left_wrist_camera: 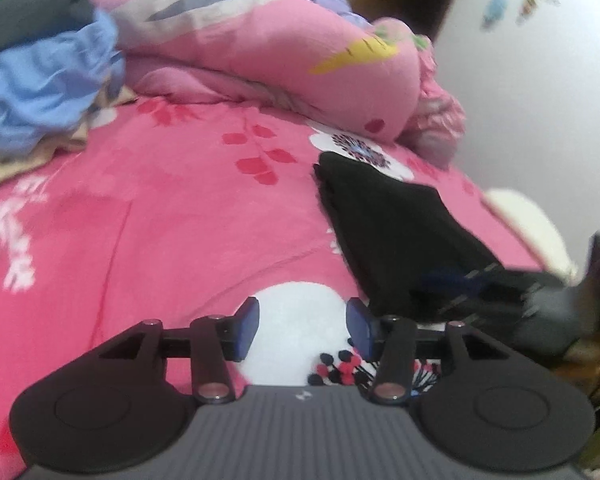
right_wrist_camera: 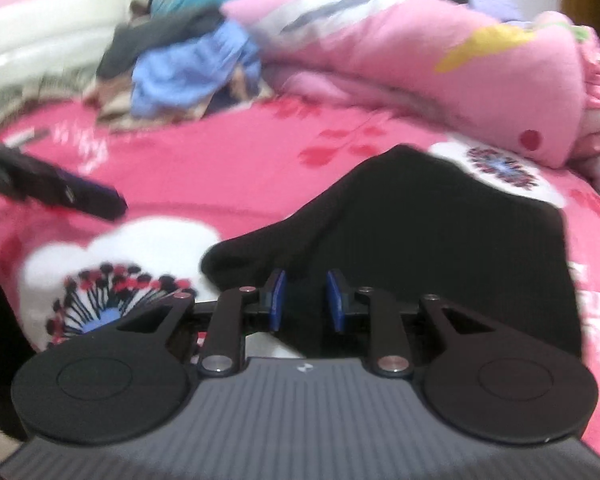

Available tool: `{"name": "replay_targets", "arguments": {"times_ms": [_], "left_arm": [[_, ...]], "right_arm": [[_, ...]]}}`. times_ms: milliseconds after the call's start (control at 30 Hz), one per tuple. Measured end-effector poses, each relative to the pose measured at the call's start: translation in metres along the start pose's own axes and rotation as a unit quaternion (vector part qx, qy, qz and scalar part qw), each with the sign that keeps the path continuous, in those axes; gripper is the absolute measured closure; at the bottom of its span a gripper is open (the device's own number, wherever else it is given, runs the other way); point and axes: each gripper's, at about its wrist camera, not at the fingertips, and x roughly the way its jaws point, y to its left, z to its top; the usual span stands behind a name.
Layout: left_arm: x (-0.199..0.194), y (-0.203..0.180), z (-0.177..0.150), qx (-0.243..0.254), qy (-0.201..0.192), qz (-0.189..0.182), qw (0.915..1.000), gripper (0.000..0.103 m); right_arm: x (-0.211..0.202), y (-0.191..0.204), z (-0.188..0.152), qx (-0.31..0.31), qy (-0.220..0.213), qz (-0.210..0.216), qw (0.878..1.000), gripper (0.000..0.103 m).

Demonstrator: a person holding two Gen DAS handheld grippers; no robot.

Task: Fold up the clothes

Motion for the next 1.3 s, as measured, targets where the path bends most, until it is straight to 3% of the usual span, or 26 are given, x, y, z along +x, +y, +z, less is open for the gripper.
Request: {"name": "replay_targets", "arguments": {"times_ms": [100, 300, 400, 467, 533, 567, 633, 733, 867, 967, 1033, 1133, 1233, 1300], "left_arm": [[-0.005, 0.012, 0.001, -0.026, -0.011, -0.001, 0.9996, 0.049], [0.004, 0.013, 0.011, -0.051, -0.028, -0.018, 0.9981, 0.048], [0.016, -0.001, 0.018, -0.045, -0.031, -0.051, 0.9972, 0.048], [0.029, -0.016, 0.021, -0.033, -0.023, -0.081, 0.9959, 0.048], [0.046, -0.031, 0.021, -0.019, -0.007, -0.109, 0.9939, 0.048], [0.057, -0.039, 0.019, -0.013, 0.005, -0.122, 0.9925, 0.047], [0.079, -0.051, 0.016, -0.008, 0.03, -0.142, 0.9894, 0.047], [0.104, -0.053, 0.007, -0.022, 0.057, -0.137, 0.9887, 0.048], [0.104, -0.032, 0.003, -0.08, 0.064, -0.148, 0.9836, 0.053], [0.095, -0.02, 0.008, -0.107, 0.064, -0.141, 0.9821, 0.051], [0.091, -0.026, 0.017, -0.086, 0.053, -0.129, 0.9865, 0.046], [0.1, -0.045, 0.032, -0.041, 0.044, -0.122, 0.9908, 0.045], [0.122, -0.067, 0.038, 0.013, 0.043, -0.104, 0.9936, 0.044], [0.139, -0.072, 0.033, 0.054, 0.044, -0.057, 0.9959, 0.046]], "right_arm": [[0.003, 0.024, 0.006, -0.036, -0.02, 0.001, 0.999, 0.082], [-0.005, 0.028, 0.01, -0.007, -0.039, 0.056, 0.998, 0.081], [-0.032, 0.003, -0.004, 0.051, -0.071, 0.022, 0.996, 0.081], [-0.052, -0.015, -0.014, 0.094, -0.093, -0.013, 0.991, 0.071], [-0.071, -0.037, -0.028, 0.145, -0.111, -0.057, 0.981, 0.049], [-0.076, -0.048, -0.033, 0.166, -0.109, -0.075, 0.977, 0.048], [-0.079, -0.065, -0.041, 0.196, -0.088, -0.096, 0.972, 0.048], [-0.08, -0.086, -0.057, 0.227, -0.067, -0.1, 0.966, 0.05], [-0.097, -0.116, -0.086, 0.287, -0.046, -0.157, 0.944, 0.054], [-0.115, -0.137, -0.094, 0.343, -0.061, -0.16, 0.924, 0.073], [-0.115, -0.135, -0.082, 0.317, -0.08, -0.168, 0.93, 0.075], [-0.096, -0.125, -0.059, 0.29, -0.106, -0.122, 0.943, 0.079], [-0.059, -0.112, -0.047, 0.25, -0.077, -0.089, 0.961, 0.083], [-0.045, -0.117, -0.054, 0.254, -0.049, -0.091, 0.962, 0.088]]}}
